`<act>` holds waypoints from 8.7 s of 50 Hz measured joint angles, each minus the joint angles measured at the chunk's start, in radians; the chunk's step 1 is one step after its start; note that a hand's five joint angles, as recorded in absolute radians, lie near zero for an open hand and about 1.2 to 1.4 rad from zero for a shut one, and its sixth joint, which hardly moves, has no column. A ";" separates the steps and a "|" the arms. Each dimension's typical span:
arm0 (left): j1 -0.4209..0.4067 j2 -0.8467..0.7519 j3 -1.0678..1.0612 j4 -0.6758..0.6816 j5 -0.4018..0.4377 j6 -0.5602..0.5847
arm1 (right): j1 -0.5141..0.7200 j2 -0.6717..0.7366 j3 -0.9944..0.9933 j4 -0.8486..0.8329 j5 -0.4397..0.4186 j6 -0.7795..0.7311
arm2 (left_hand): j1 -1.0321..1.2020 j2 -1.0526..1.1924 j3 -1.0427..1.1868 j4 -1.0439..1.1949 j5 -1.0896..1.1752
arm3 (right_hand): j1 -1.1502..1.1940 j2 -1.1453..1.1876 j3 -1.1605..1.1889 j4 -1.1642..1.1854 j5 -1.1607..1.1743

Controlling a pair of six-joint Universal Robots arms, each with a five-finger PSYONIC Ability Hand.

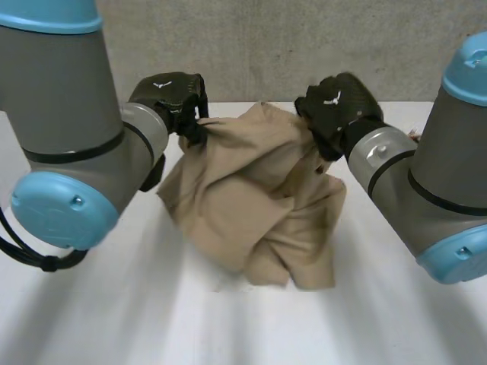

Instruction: Fold the shorts.

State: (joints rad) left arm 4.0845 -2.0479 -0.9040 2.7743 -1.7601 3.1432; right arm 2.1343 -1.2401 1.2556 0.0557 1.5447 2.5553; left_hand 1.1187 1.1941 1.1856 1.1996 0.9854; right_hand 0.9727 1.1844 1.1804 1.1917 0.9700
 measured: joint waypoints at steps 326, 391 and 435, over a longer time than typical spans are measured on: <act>0.321 0.521 -1.249 0.537 0.339 0.320 | -0.401 -0.008 0.684 -0.168 -0.401 0.049 | -0.624 -0.709 -0.691 -0.723 -0.693 | -0.269 -0.363 -0.357 -0.371 -0.364; 0.333 0.436 -1.280 0.529 0.342 0.451 | -0.433 -0.183 0.741 0.142 -0.381 -0.165 | 0.007 0.000 0.000 -0.002 -0.006 | -0.042 -0.005 0.001 0.000 0.017; 0.333 0.375 -1.178 0.470 0.336 0.438 | -0.454 -0.080 0.839 -0.212 -0.474 -0.031 | 0.007 0.000 0.001 -0.001 -0.006 | -0.317 -0.427 -0.420 -0.431 -0.412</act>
State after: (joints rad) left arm 4.4179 -1.6728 -2.0824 3.2443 -1.4237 3.5807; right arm 1.6801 -1.3196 2.0948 -0.1564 1.0708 2.5244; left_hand 1.1255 1.1945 1.1864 1.1984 0.9791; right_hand 0.6559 0.7570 0.7609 0.7607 0.5583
